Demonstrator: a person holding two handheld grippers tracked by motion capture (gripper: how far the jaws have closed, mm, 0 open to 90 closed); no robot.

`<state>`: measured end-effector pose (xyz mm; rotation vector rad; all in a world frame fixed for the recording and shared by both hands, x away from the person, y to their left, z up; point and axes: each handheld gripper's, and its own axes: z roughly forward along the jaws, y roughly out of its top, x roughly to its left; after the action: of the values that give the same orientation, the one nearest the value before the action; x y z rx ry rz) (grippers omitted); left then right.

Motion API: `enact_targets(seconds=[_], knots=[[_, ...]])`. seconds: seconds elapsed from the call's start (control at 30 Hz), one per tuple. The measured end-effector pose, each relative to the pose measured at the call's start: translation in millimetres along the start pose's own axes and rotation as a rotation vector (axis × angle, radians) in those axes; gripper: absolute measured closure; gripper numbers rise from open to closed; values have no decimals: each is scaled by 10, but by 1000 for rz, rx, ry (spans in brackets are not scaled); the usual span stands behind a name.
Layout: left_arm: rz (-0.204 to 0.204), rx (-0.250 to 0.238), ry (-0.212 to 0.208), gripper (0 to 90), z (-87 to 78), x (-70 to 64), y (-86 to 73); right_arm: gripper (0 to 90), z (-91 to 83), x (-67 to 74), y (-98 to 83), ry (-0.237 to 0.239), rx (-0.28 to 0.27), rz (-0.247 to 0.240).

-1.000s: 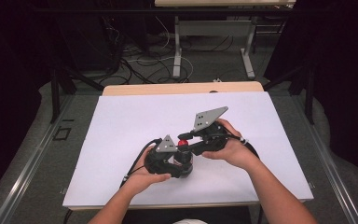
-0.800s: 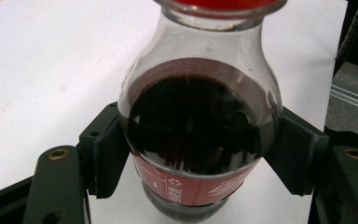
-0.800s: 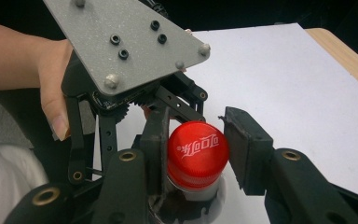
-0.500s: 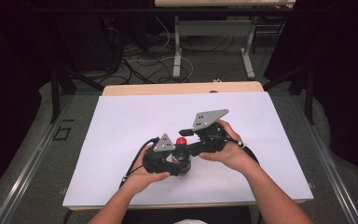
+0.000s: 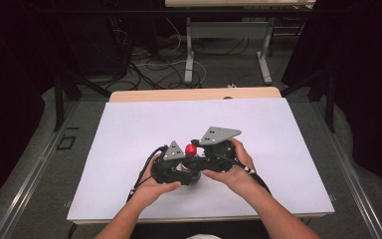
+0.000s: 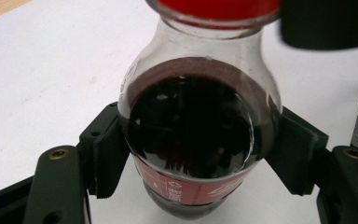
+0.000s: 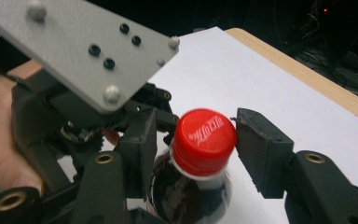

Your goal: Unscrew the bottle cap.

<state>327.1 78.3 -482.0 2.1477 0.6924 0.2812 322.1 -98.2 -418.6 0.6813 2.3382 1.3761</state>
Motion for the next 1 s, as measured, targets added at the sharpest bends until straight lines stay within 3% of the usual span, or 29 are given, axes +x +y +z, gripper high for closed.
enact_targets(seconds=[0.2,0.33,0.37,0.47,0.6,0.67,0.7,0.77,0.87,0.97,1.0], knots=[[-5,-12,4,300,9,-23,3,588,57,45,17,-61,1,12],[-8,-4,-6,300,-1,-23,0,600,64,20,19,-37,1,13],[-3,13,-26,300,-17,-14,4,601,58,-25,24,9,10,0],[0,-4,-22,300,-6,-23,-1,605,54,-118,34,102,9,-33],[18,-8,-44,300,-10,-45,8,607,40,-257,55,239,19,-131],[27,-1,-50,300,-11,-50,10,608,40,-323,60,300,23,-156],[31,-3,-48,300,-7,-60,10,608,40,-323,60,300,23,-156],[36,8,-60,300,-8,-65,15,607,42,-388,66,354,28,-218],[41,15,-64,300,-1,-59,15,573,47,-406,59,371,37,-217],[17,-1,-51,300,7,-65,8,499,51,-371,46,351,31,-174],[26,-1,-48,300,3,-52,11,464,39,-317,40,314,44,-123]])
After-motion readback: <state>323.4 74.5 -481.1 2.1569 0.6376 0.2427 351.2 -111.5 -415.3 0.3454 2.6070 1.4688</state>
